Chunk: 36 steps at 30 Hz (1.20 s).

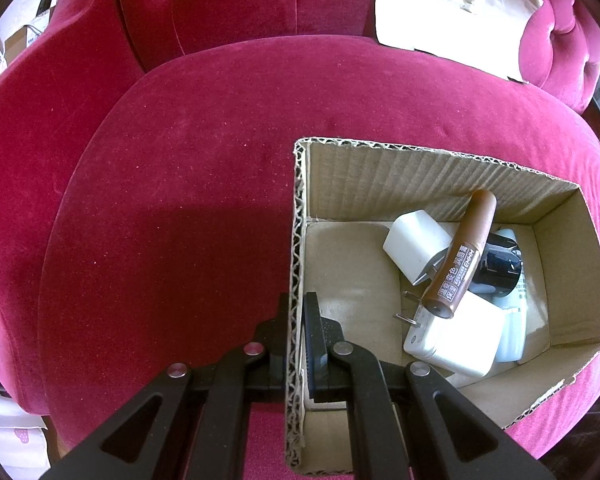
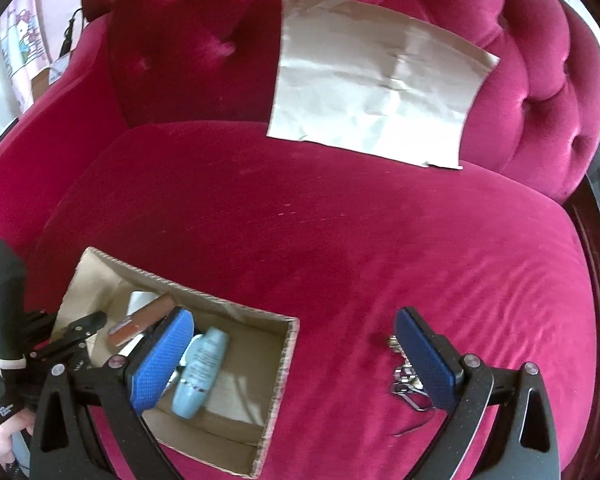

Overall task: Organize rigid objects
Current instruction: 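Lower the brown tube into the box and open the right gripper, then move the right gripper to the brass keyring and grasp it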

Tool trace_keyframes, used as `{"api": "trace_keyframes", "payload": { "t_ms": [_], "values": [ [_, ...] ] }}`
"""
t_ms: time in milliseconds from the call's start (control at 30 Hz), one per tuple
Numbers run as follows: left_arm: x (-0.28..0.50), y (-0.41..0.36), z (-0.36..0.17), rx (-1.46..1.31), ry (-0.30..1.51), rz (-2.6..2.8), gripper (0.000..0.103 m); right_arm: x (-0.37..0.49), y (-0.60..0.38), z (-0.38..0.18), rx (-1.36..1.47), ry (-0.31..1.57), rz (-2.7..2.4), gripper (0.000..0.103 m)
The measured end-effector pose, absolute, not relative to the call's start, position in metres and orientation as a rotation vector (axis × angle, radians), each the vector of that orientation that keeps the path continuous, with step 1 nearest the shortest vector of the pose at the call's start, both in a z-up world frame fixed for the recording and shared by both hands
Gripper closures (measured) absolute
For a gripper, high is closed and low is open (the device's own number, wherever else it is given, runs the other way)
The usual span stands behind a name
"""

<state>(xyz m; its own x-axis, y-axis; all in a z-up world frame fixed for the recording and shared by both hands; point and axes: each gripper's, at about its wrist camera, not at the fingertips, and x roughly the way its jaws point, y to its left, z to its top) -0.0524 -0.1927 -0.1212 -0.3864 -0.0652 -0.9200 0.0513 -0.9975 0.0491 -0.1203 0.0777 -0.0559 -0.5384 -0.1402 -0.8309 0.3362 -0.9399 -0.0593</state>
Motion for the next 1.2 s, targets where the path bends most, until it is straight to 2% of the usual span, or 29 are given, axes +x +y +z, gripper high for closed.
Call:
{"api": "trace_keyframes", "payload": {
  "t_ms": [600, 1200],
  "values": [
    [-0.056, -0.193, -0.125, 1.698, -0.016, -2.559, 0.098, -0.146, 0.160, -0.071, 1.430, 0.208, -2.630, 0.000],
    [-0.059, -0.198, -0.127, 1.700, -0.013, -2.559, 0.098, -0.163, 0.179, -0.131, 1.581, 0.282, -2.554, 0.000]
  ]
}}
